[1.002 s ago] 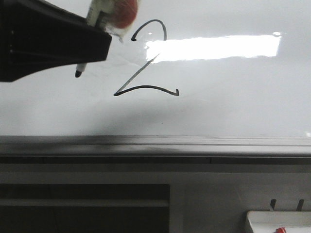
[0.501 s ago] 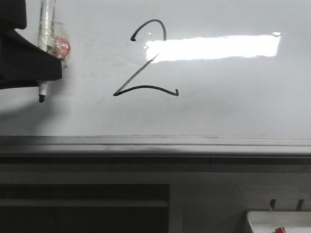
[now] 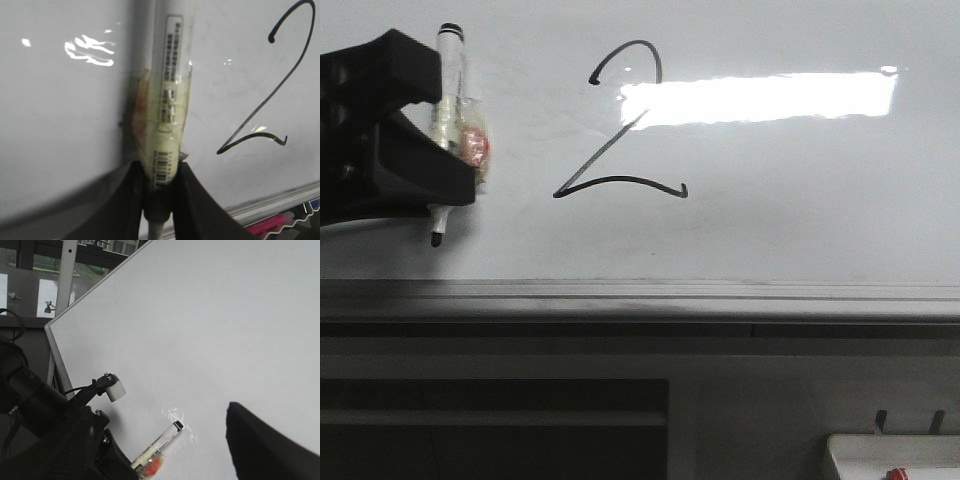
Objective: Write number 2 on whiteboard
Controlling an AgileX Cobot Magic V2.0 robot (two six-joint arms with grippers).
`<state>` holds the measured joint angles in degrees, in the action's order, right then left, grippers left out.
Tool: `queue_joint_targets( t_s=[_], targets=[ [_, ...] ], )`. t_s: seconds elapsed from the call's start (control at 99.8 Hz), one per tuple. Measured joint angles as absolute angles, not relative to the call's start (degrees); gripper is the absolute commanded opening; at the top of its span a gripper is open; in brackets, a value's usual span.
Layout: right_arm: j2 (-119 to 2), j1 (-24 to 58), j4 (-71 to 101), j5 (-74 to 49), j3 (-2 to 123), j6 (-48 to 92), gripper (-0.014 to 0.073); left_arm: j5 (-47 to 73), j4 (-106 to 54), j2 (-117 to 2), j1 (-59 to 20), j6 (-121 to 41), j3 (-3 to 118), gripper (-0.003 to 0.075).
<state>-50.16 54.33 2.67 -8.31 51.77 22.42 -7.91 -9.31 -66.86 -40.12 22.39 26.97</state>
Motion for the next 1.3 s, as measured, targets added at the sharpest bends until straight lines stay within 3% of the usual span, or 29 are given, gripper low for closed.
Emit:
queue_joint_targets(
  t_s=[0.311, 0.401, 0.541, 0.611, 0.932, 0.982, 1.002, 1.012, 1.022, 1.032, 1.112, 1.302],
  targets=[
    [-50.16, 54.33, 2.78, -11.58, 51.77, 22.42, 0.0483, -8.88, -9.03, -67.37, -40.12, 22.39, 27.85, -0.0001],
    [-50.16, 54.33, 2.78, -11.92, 51.77, 22.42, 0.0482, -10.47, -8.81, -67.58, -40.12, 22.39, 27.85, 0.0095],
    [-50.16, 54.33, 2.78, -11.96, 51.77, 22.42, 0.0482, -13.21, -8.28, -67.58, -40.12, 22.39, 27.85, 0.0356],
    [-50.16, 54.33, 2.78, -12.05, 51.77, 22.42, 0.0482, -13.47, -8.17, -67.58, -40.12, 22.39, 27.88, 0.0391],
    [-50.16, 54.33, 2.78, -12.05, 51.77, 22.42, 0.0469, -13.58, -7.94, -67.00, -40.12, 22.39, 27.88, 0.0370],
    [-50.16, 54.33, 2.78, -12.05, 51.77, 22.42, 0.0393, -12.67, -7.64, -66.12, -40.12, 22.39, 27.88, 0.0317],
    [-50.16, 54.33, 2.78, -12.21, 51.77, 22.42, 0.0359, -12.10, -7.27, -65.59, -40.12, 22.39, 27.88, 0.0259],
    [-50.16, 54.33, 2.78, -12.19, 51.77, 22.42, 0.0318, -11.86, -7.25, -65.39, -40.12, 22.39, 27.88, 0.0259],
    [-50.16, 54.33, 2.78, -12.19, 51.77, 22.42, 0.0296, -11.37, -7.08, -64.96, -40.12, 22.39, 27.88, 0.0208],
    [-50.05, 54.33, 2.78, -12.38, 51.77, 22.42, 0.0246, -11.11, -6.83, -64.73, -40.12, 22.39, 27.88, 0.0208],
    [-49.71, 54.33, 2.78, -14.04, 51.77, 21.74, -0.0070, -7.91, -5.33, -61.32, -40.12, 22.39, 27.88, -0.0011],
    [-45.74, 54.33, 2.78, -16.22, 50.30, 21.33, -0.0050, -5.64, 3.35, -51.00, -40.12, 22.39, 27.73, -0.0020]
  ],
)
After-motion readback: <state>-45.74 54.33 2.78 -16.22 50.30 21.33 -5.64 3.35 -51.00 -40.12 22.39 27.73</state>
